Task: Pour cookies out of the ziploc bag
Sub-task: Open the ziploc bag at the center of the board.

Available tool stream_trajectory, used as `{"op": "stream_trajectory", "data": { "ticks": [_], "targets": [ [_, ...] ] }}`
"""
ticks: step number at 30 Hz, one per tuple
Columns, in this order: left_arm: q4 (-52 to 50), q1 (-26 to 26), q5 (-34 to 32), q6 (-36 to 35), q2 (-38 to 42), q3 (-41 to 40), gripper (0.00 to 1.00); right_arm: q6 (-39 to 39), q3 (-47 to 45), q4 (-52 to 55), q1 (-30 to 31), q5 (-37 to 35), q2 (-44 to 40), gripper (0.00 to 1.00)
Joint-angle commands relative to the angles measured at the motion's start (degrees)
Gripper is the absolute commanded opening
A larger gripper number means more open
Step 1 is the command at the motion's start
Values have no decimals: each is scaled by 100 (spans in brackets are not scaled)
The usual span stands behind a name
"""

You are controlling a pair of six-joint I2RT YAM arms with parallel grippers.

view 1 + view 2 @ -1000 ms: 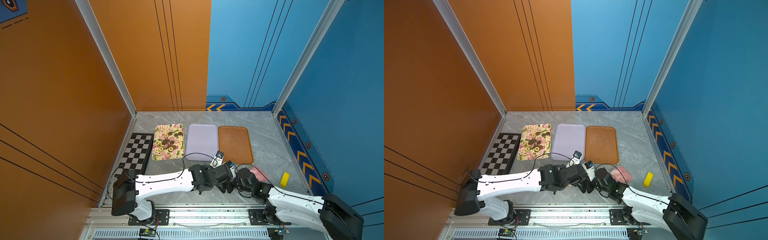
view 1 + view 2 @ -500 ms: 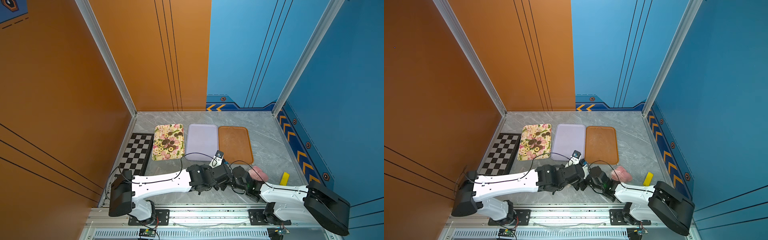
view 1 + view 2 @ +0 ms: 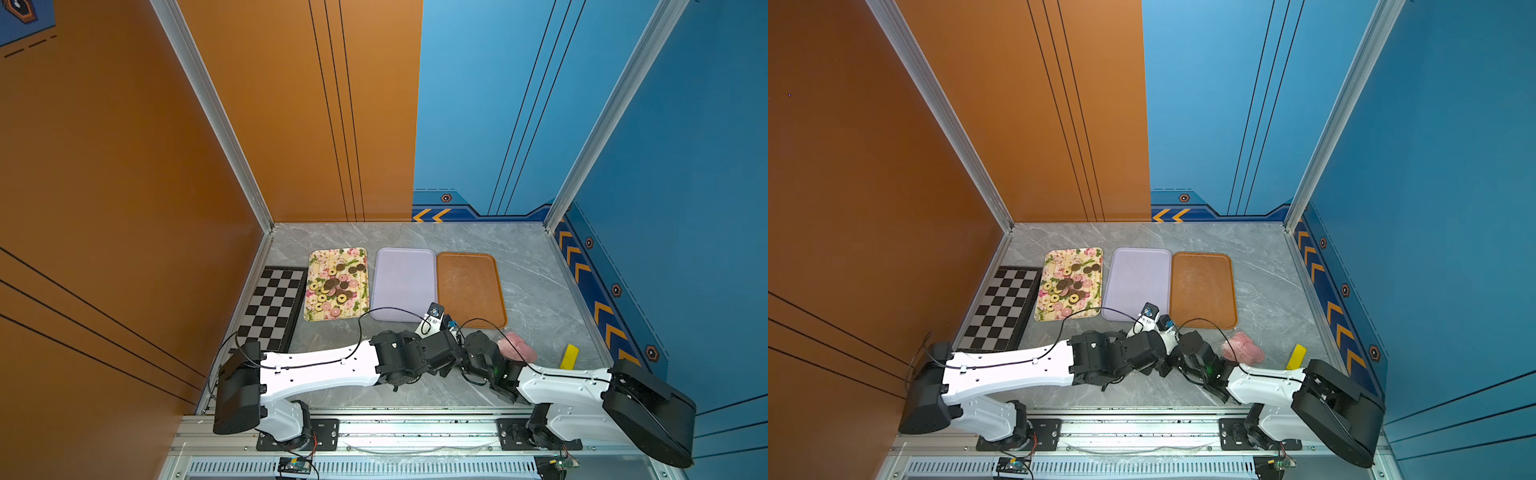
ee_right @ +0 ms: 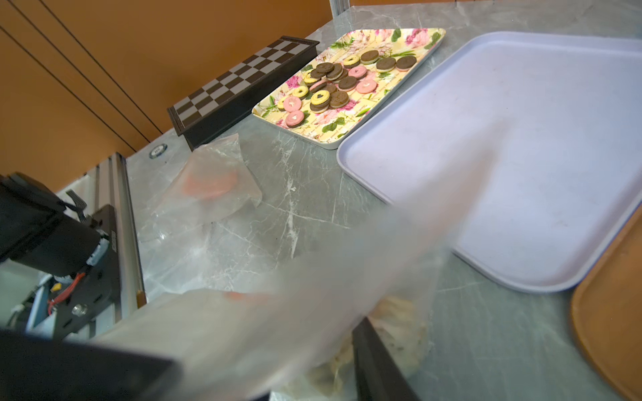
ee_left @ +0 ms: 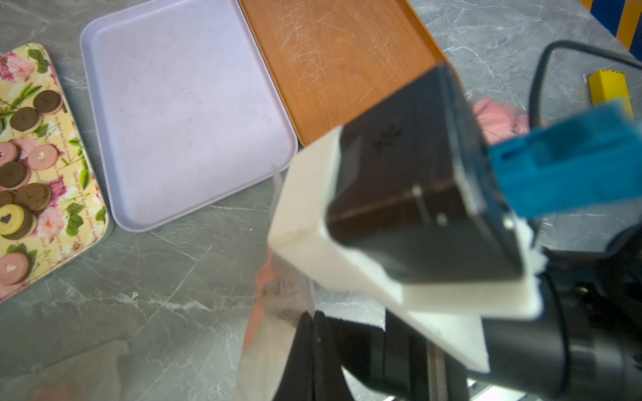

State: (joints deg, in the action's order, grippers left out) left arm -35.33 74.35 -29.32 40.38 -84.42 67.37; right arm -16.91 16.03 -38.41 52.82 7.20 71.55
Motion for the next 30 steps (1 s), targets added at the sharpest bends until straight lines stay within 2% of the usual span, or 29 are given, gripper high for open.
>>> {"op": "stream_trajectory", "data": {
  "ticks": [1,3,4,10,18,19,21,23,26,28,29,30],
  "targets": [
    [2,99,-110,49,154,-47,0,8,180,-228,-26,-36,126,21],
    [4,82,-180,49,177,-48,0,-34,169,-271,-30,-13,149,5],
    [-7,81,-216,49,189,-57,0,-52,168,-259,-30,-31,142,0],
    [-71,-9,-438,95,387,-300,0,-7,50,-99,-39,-64,-44,0],
    [-64,-229,-311,-75,688,-560,0,-41,-254,-46,-209,-40,-285,0],
    [-66,-237,-252,-132,683,-546,4,-41,-268,-38,-210,-27,-308,0],
    [-62,-249,-142,-322,694,-510,27,-58,-281,15,-208,-34,-373,0],
    [-65,-252,-174,-424,793,-535,33,-75,-313,51,-215,-70,-425,0],
    [-70,-292,-325,-389,1176,-724,36,-124,-337,178,-255,-66,-571,20],
    [-77,-344,-482,-315,1523,-963,38,-171,-329,282,-259,-57,-691,28],
    [-114,-389,-584,-207,1722,-1112,39,-225,-313,352,-263,-61,-796,41],
    [-143,-469,-612,-81,1897,-1264,39,-291,-277,441,-261,-53,-880,49]
  ]
}}
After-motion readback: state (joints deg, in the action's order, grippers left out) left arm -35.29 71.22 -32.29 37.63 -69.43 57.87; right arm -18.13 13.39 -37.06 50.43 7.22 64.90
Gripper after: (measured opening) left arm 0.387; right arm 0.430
